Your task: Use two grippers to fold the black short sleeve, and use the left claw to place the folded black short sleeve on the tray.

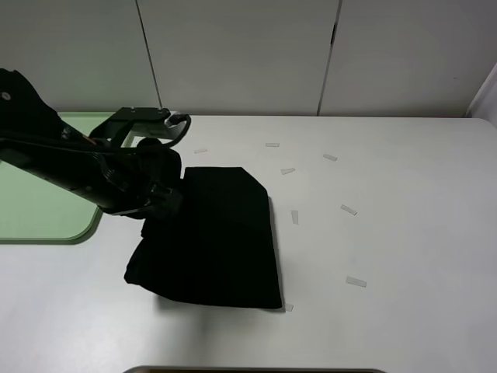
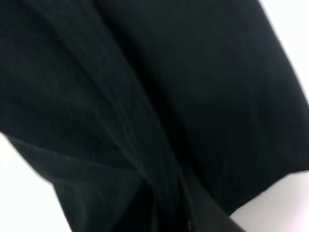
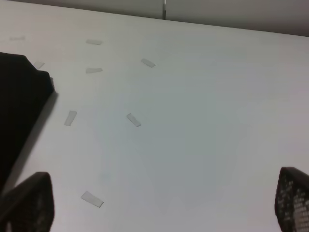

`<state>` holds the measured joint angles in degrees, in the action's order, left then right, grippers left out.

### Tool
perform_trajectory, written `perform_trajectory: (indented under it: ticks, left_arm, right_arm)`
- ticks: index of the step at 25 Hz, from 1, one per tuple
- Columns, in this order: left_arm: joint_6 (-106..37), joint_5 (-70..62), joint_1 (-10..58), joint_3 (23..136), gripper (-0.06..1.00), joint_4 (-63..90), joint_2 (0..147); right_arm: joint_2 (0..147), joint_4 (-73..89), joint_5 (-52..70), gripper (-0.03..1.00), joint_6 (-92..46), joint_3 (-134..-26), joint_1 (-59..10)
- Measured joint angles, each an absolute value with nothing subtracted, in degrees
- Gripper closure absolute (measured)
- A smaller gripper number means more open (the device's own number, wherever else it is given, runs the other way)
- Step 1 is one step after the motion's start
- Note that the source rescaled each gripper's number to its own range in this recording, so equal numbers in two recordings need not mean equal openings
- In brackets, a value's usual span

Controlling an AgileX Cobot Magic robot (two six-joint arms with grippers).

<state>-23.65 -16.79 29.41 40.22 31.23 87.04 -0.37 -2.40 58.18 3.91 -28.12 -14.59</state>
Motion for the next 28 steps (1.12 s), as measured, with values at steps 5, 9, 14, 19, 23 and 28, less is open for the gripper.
perform_trajectory:
  ticks: [5,9,14,19,23,28]
  left_arm:
    - [-23.7,-15.6,34.7,42.5,0.94,33.1,87.0]
    - [-23.7,-11.2,35.3,43.6,0.94,34.8,87.0]
    - [-23.7,-5.1,35.3,43.6,0.94,35.2,87.3]
    - [-23.7,-3.9,35.3,43.6,0.94,35.2,89.2]
    - [-23.7,-3.3,35.3,44.6,0.94,35.2,91.2]
    - [-23.7,-2.8,37.5,48.6,0.94,35.2,94.8]
  right_arm:
    - [-0.4,-2.4,58.2,-0.03,3.9,-28.1,-14.6]
    - [-0.4,-2.4,58.2,-0.03,3.9,-28.1,-14.6]
    - [-0.4,-2.4,58.2,-0.03,3.9,-28.1,-14.6]
    - [-0.4,-2.4,58.2,-0.03,3.9,-28.1,-14.6]
    - [-0.4,-2.4,58.2,-0.03,3.9,-28.1,-14.6]
    - [-0.4,-2.4,58.2,-0.03,3.9,-28.1,-14.6]
